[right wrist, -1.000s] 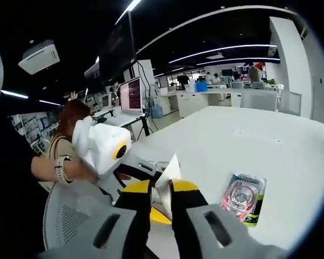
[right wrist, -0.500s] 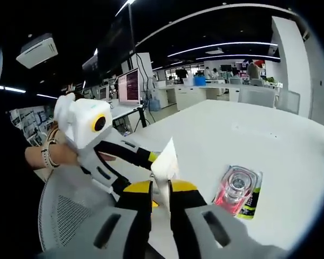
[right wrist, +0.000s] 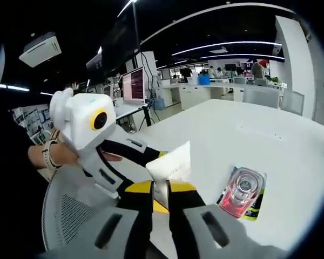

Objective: Arrange the skincare products in the storage area until every visible bottle or jar stands upright without overlapping.

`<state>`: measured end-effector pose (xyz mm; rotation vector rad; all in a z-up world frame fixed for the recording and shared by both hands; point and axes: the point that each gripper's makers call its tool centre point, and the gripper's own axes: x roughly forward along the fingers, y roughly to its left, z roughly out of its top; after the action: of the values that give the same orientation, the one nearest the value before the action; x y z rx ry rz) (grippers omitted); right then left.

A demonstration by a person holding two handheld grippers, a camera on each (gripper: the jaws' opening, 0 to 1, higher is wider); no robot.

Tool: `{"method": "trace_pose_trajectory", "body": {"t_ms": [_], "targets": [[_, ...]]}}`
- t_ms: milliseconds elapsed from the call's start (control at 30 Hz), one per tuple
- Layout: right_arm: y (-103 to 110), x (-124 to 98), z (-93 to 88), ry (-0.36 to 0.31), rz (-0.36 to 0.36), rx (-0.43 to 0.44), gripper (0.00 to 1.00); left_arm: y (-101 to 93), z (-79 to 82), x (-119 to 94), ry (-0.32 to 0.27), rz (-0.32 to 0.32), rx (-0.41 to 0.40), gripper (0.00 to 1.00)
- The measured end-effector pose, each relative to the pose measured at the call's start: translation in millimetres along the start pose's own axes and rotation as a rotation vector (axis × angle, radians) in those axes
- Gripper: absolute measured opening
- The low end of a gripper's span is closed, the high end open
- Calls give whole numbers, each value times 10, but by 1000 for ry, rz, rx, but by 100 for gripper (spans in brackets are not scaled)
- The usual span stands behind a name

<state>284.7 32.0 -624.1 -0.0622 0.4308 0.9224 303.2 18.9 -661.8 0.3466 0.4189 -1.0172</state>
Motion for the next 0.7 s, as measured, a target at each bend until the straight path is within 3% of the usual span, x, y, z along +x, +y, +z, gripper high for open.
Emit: {"method": "trace_pose_trajectory", "body": {"t_ms": [233, 500, 700], "targets": [[24, 19, 26, -3, 10, -4, 8, -4, 2, 36, -1, -16, 5, 18], [-43, -60, 19, -5, -12, -1, 8, 1, -40, 42, -1, -65, -1, 17], [-103, -148, -49, 16, -40, -9, 8, 18, -134, 40, 32, -87, 20, 14]]}}
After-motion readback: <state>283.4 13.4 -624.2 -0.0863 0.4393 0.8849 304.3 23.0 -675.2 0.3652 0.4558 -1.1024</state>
